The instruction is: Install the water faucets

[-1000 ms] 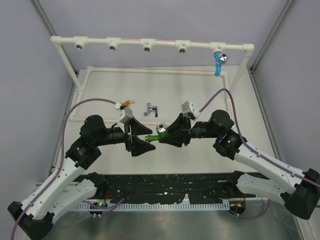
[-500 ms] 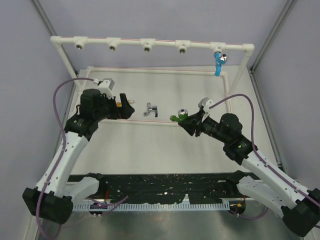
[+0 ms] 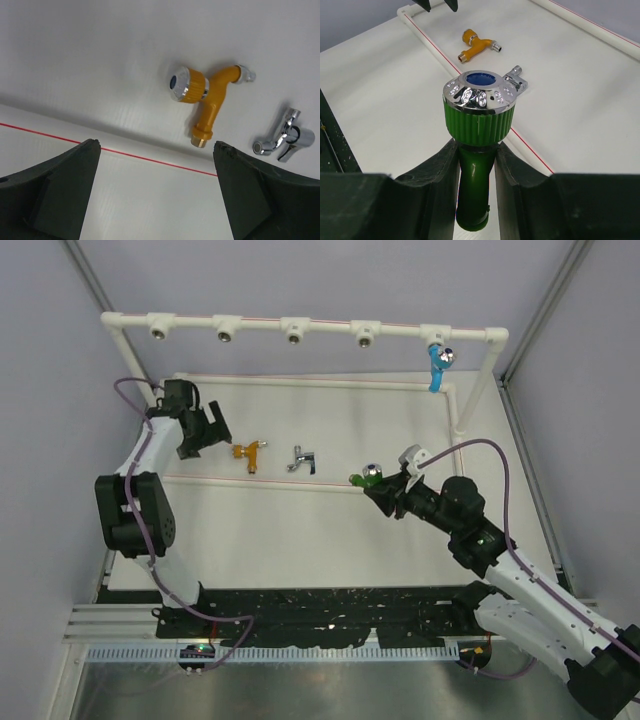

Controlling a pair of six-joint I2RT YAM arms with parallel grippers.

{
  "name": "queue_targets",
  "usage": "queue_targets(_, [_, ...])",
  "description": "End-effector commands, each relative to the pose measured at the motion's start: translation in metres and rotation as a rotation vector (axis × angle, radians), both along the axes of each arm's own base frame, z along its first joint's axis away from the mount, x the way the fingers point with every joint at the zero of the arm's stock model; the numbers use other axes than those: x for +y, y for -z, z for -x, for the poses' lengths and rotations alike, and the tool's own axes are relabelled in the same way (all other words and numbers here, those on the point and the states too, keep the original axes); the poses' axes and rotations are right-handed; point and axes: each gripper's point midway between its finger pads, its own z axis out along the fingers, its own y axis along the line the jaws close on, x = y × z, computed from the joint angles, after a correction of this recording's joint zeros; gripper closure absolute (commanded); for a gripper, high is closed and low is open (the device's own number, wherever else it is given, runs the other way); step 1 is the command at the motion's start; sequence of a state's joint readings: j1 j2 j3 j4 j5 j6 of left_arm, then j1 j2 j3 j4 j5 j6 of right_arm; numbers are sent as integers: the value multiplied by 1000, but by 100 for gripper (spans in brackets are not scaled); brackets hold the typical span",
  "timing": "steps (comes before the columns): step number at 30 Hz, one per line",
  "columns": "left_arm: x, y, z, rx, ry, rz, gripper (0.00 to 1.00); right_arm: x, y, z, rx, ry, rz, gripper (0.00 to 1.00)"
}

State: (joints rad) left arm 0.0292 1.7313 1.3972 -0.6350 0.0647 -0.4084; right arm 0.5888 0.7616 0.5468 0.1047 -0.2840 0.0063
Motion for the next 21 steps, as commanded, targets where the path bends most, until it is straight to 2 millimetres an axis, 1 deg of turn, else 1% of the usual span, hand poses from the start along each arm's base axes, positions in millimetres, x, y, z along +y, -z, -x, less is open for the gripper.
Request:
queue_targets(1, [43,9,-7,79,-94,-38,0,-3,-26,-2,-104,17,-38,95])
queue_targets(5, [53,33,0,156,-112,-47,0,-3,-26,-3,-106,18,-37,95])
queue_targets(9, [55,52,6,220,-106,-45,0,-2,-27,0,-105,5,-40,95])
queue_targets(12, [54,61,11,251,-106,-32,0,-3,-28,1,-114,8,-44,95])
queue_targets(17, [55,74,14,272,-99,-16,0,-1,-28,2,-120,-8,-47,95])
queue_targets(21, [47,80,19,287,-92,43,0,-2,-30,4,-129,-9,-53,95])
